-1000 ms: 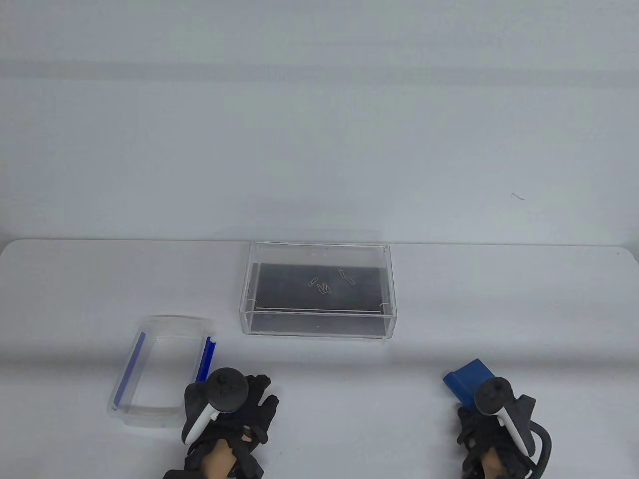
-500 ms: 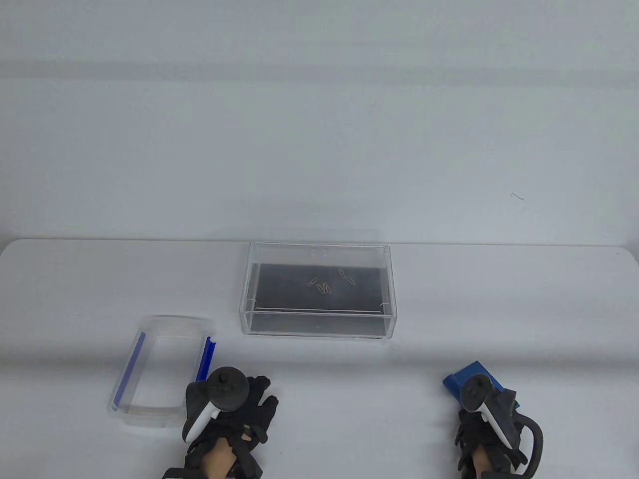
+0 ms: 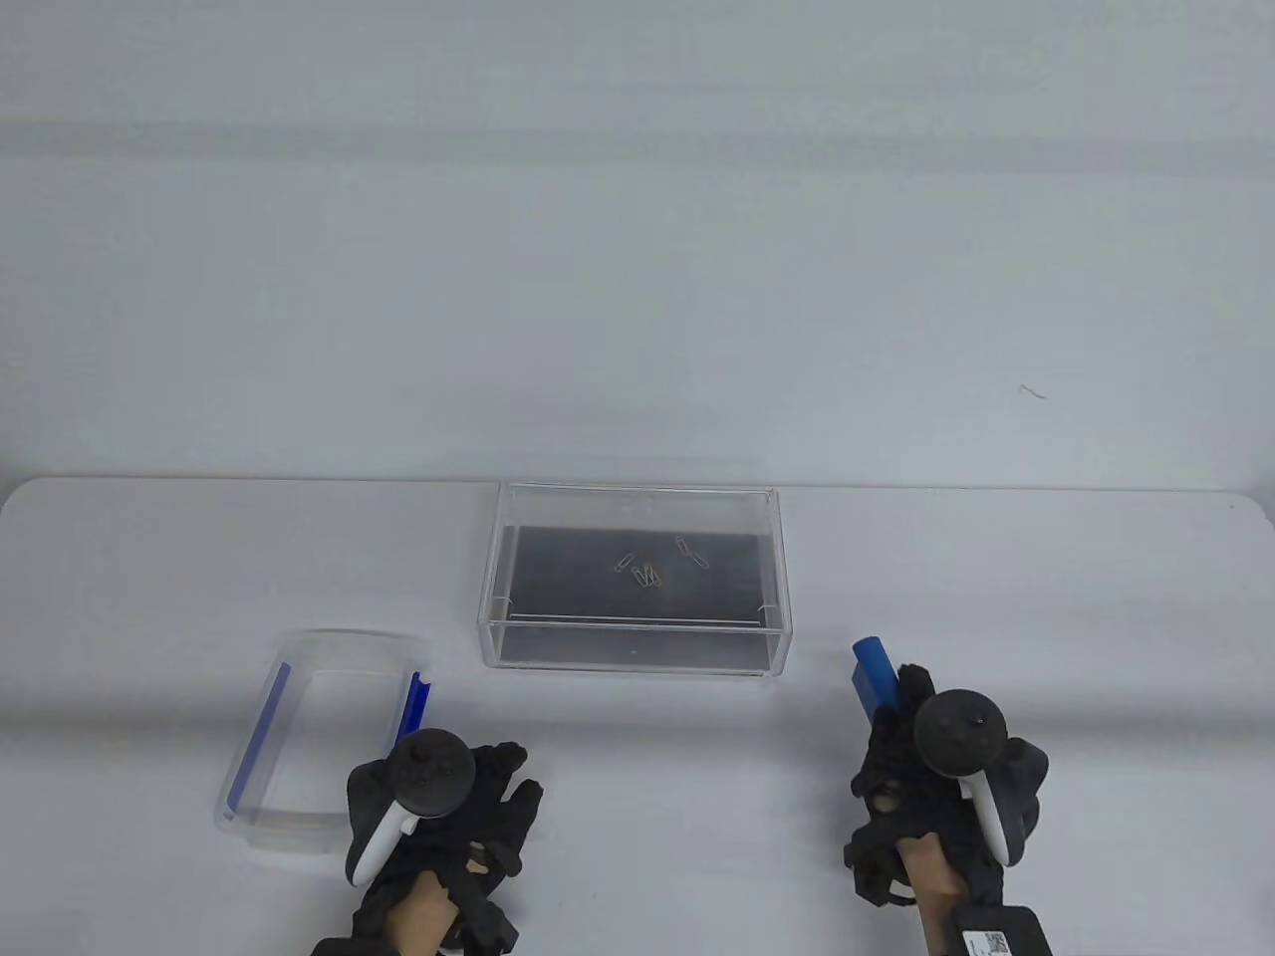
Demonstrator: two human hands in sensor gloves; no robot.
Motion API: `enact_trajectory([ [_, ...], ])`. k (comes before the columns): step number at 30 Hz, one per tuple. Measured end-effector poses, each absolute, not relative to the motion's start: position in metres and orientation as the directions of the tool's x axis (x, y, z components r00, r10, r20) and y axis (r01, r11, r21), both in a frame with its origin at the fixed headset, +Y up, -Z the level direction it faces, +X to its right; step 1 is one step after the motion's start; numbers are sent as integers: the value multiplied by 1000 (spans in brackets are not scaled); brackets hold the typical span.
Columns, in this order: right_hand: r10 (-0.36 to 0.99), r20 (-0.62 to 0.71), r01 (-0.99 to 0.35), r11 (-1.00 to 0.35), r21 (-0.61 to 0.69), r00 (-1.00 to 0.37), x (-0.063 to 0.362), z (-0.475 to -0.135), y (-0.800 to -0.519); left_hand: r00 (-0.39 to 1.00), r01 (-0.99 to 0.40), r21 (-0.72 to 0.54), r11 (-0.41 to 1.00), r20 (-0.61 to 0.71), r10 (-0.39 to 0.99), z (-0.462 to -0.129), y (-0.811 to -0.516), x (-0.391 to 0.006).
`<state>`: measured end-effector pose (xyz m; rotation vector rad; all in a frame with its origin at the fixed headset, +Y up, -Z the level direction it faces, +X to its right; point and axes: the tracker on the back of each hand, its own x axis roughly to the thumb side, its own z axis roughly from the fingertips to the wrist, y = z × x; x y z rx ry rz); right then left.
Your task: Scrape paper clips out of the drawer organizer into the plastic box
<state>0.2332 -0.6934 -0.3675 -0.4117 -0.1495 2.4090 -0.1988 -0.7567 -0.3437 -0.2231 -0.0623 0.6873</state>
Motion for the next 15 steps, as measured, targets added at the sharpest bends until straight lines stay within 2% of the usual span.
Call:
enact_trajectory([
  [3, 734, -226, -696, -680, -232, -641, 224, -388, -677, 763, -634, -219, 741, -27, 645, -344, -757, -202],
  [7, 783, -218, -748, -621, -234, -582, 214, -419, -664, 770, -626, -224, 747, -28, 637, -344, -757, -202],
  [11, 816, -263, -812, -562, -156, -514, 204, -455, -663, 766, -630, -214, 746, -16, 642, -343, -753, -202],
  [15, 803, -307, -826, -557, -86, -510, 190, -486, -671, 762, -635, -206, 745, -9, 647, -343, -750, -203],
])
